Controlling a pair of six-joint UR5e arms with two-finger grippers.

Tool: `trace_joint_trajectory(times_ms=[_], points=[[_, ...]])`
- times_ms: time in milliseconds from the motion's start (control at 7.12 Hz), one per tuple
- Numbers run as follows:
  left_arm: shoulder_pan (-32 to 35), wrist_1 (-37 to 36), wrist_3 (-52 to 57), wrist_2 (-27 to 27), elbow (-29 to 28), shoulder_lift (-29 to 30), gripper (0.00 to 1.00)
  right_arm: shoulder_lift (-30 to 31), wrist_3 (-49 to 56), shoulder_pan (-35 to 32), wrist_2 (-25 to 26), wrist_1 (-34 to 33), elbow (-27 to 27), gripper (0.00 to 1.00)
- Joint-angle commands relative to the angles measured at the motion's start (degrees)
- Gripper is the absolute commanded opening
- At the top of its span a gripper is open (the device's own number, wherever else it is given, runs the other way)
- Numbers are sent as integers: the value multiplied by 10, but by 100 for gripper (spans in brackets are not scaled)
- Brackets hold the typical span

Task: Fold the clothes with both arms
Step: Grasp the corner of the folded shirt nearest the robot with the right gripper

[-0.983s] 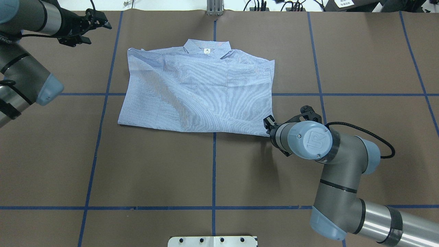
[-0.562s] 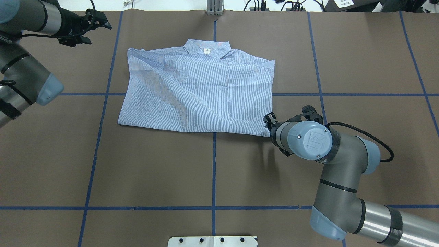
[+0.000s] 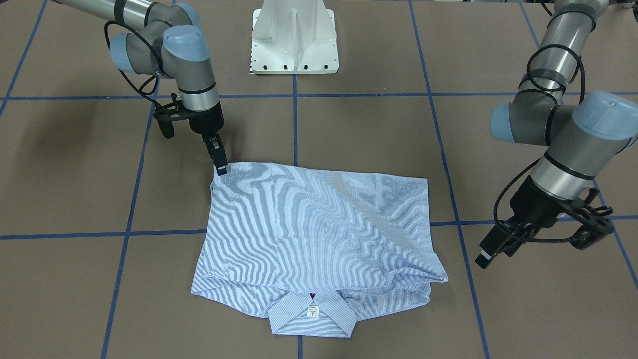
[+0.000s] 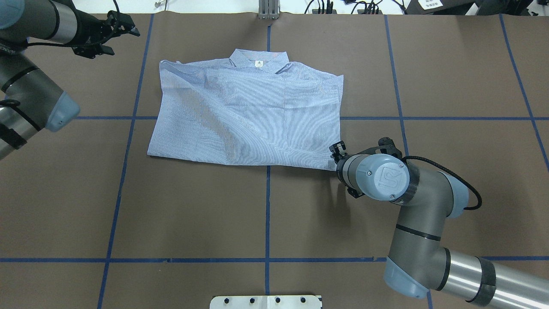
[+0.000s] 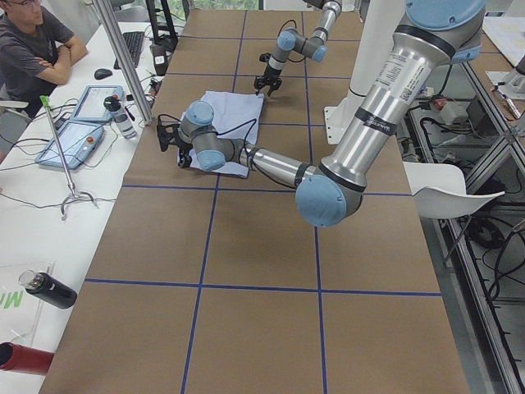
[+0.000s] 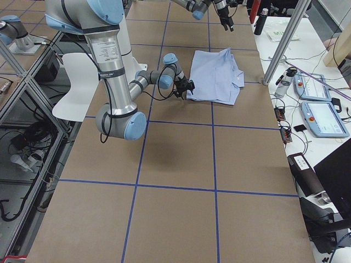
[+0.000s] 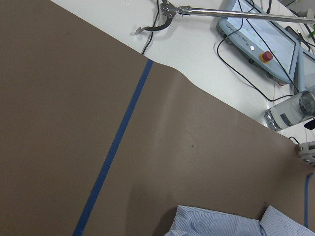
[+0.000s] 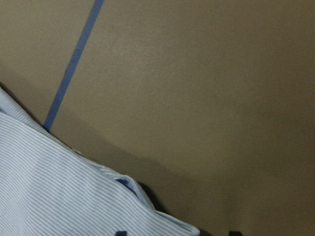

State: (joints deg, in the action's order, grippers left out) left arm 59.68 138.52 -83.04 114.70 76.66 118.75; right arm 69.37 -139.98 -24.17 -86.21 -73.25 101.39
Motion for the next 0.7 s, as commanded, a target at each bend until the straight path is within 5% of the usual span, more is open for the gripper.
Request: trace_joint_trajectory(times_ms=[0, 140, 562], points=[[0, 0, 0, 0, 1, -1, 100, -17, -1, 0, 0, 2, -22, 62], [0, 1, 0, 0, 0, -1, 100, -17, -4, -1, -2, 4, -21, 1], [0, 1, 0, 0, 0, -1, 100, -6, 7, -3, -10, 14, -5, 0]])
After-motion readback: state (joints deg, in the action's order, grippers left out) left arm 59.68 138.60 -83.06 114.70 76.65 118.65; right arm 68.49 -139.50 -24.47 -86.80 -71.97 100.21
